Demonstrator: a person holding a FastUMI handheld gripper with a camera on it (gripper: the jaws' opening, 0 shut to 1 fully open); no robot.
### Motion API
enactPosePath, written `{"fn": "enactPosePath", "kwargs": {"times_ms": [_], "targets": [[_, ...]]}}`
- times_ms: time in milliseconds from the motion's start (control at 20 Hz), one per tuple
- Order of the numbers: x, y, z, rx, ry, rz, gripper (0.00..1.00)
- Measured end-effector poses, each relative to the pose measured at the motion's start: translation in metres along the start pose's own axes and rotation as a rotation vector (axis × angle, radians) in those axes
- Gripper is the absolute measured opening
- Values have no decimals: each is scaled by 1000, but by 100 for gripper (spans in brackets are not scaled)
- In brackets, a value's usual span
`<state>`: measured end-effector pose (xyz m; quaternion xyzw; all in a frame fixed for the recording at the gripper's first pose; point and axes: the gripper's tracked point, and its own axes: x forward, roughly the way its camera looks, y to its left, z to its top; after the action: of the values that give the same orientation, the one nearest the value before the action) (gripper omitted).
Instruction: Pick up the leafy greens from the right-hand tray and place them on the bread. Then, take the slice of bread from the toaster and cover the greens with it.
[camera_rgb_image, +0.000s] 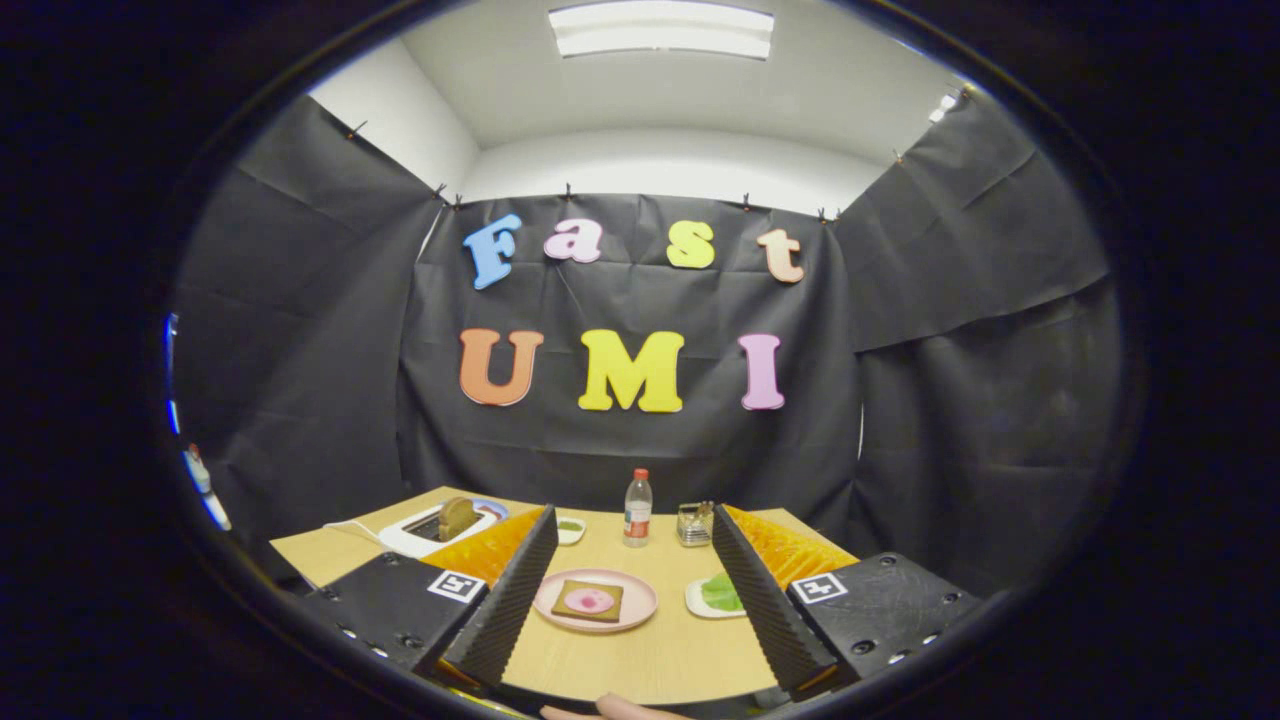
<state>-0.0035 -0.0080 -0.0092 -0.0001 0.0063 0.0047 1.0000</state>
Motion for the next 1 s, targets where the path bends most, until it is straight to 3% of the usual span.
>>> {"fn": "enactPosePath", "kwargs": {"times_ms": [300,600,1000], "targets": [[51,-37,-43,69,145,-45,95],[112,-98,-61,124,147,-67,95],[201,-180,-123,87,343,-146,96]]}}
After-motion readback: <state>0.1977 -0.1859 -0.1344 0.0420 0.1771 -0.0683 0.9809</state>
